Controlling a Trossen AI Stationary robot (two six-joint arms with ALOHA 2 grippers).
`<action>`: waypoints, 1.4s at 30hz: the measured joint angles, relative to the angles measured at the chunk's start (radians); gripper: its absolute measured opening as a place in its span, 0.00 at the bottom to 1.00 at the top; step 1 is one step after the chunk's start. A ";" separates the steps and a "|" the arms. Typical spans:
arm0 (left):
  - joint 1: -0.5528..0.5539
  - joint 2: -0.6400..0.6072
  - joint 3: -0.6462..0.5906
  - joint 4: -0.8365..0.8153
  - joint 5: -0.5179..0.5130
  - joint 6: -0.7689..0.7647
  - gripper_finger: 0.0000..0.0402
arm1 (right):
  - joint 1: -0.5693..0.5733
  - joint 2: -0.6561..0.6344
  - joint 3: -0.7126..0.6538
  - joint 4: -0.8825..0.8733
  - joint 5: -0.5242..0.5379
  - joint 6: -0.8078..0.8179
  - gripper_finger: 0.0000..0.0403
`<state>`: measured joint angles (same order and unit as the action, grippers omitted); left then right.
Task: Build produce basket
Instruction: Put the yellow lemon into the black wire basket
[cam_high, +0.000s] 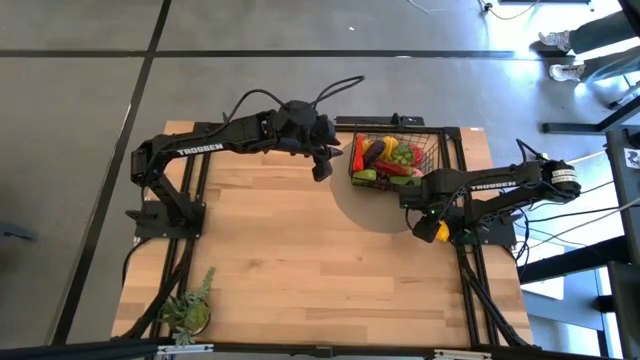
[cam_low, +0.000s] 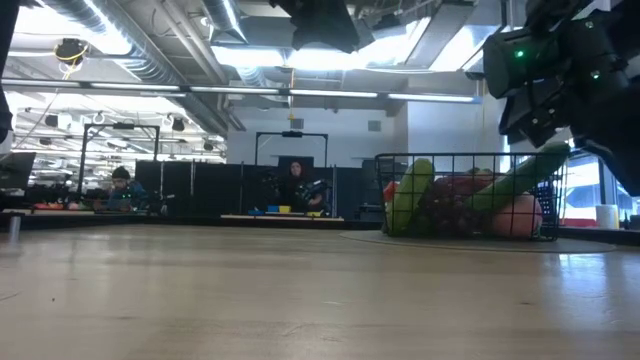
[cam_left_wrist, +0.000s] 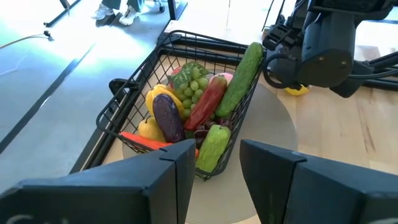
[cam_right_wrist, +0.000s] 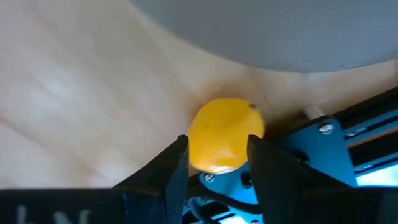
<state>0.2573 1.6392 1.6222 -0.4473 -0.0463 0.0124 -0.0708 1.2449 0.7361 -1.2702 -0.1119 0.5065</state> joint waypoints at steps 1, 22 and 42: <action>0.000 0.000 0.000 0.000 0.000 0.000 0.29 | 0.000 0.000 0.000 0.001 0.011 0.012 0.38; 0.000 0.001 0.000 0.009 0.000 0.024 0.29 | 0.025 0.005 -0.024 0.019 -0.211 0.426 0.38; 0.000 0.001 0.001 0.029 0.000 0.025 0.29 | 0.044 0.005 -0.122 0.172 -0.170 0.167 0.38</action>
<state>0.2573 1.6398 1.6234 -0.4179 -0.0463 0.0372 -0.0269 1.2503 0.6145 -1.0977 -0.2816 0.6730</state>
